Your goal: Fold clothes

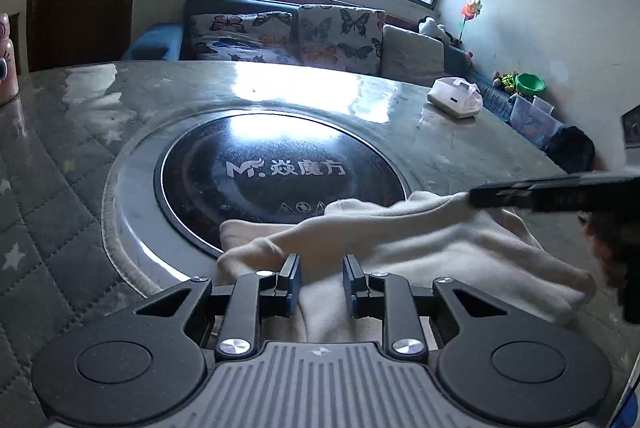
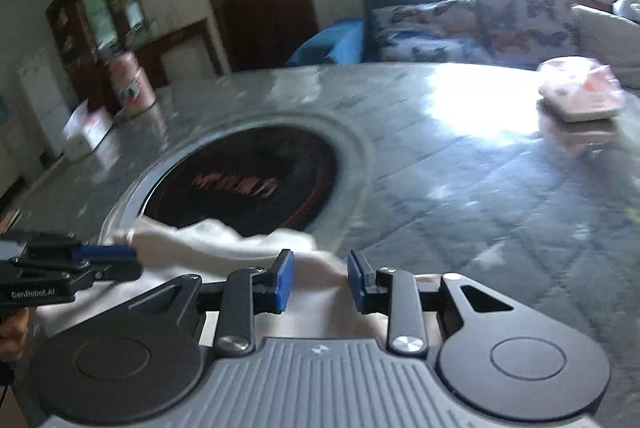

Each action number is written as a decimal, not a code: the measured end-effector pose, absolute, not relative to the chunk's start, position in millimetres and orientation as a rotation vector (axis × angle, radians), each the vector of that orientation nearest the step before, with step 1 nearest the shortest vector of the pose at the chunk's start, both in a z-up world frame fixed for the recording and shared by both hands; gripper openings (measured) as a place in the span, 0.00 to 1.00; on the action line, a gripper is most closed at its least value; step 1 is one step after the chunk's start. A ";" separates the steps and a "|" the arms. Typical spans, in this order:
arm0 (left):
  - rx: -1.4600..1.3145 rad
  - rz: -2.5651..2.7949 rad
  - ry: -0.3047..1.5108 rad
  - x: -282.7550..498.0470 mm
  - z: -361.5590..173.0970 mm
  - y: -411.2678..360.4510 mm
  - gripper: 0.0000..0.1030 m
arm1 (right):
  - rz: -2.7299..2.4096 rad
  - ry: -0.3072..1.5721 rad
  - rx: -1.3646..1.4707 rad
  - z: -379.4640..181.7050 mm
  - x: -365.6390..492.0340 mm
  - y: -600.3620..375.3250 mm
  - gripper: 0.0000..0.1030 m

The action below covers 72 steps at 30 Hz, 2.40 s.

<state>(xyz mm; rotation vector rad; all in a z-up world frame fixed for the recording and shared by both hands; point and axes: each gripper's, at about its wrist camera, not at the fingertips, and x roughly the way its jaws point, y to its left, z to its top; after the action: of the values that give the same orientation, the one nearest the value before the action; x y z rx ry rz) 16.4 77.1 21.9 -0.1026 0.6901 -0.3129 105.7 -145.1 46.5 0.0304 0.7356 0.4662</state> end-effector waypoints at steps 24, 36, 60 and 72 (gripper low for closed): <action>0.103 -0.771 0.642 -21.5 27.5 -58.5 0.26 | 0.505 0.716 -0.096 42.1 78.8 -170.9 0.03; 0.130 -0.806 0.635 -23.5 27.9 -65.3 0.31 | 0.512 0.699 -0.065 44.4 89.2 -184.8 0.04; 0.121 -0.766 0.601 -61.6 39.7 -24.3 0.46 | 0.626 0.710 0.002 58.8 37.2 -184.1 0.07; -0.025 -0.415 0.652 -70.1 19.6 64.5 0.45 | 0.628 0.684 -0.039 34.3 8.7 -157.3 0.14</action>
<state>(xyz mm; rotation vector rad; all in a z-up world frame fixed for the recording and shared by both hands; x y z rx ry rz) -70.1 64.5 19.6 -0.0252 0.6521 -0.4153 8.7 -157.3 34.3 -0.0395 0.6844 0.6282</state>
